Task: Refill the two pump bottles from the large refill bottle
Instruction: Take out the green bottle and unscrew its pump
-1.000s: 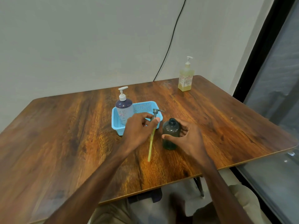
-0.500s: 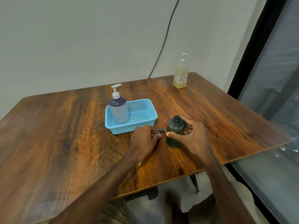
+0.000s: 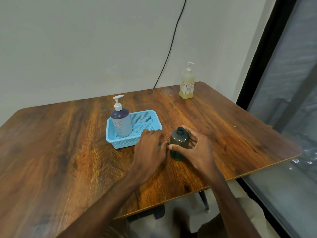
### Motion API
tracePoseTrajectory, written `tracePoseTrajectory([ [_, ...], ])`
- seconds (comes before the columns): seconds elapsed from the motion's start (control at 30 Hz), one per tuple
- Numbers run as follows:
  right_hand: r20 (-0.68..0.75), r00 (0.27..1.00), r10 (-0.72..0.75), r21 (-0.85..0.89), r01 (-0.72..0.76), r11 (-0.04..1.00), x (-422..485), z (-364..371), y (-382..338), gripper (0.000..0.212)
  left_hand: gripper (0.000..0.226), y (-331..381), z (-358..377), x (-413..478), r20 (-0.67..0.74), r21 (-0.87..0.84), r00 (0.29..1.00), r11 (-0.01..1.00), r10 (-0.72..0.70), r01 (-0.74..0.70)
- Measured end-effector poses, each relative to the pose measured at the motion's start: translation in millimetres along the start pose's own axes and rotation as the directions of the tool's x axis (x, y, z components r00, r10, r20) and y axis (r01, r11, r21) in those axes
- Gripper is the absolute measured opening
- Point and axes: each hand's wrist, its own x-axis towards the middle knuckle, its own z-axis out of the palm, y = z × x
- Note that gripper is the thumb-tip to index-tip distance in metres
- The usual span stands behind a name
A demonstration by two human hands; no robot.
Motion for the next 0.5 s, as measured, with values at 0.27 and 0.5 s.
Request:
tracePoseTrajectory([
  [0.27,0.127,0.990,0.064,0.175,-0.086,0.981,16,-35,2,0.109,0.015,19,-6,58,-0.069,-0.196,0.998,0.981,-0.012,-0.002],
  [0.5,0.011,0.977,0.212,0.220,-0.209,0.953,89,-54,26,0.041,0.010,34,33,175,0.156,-0.173,0.987,0.985,0.040,-0.013],
])
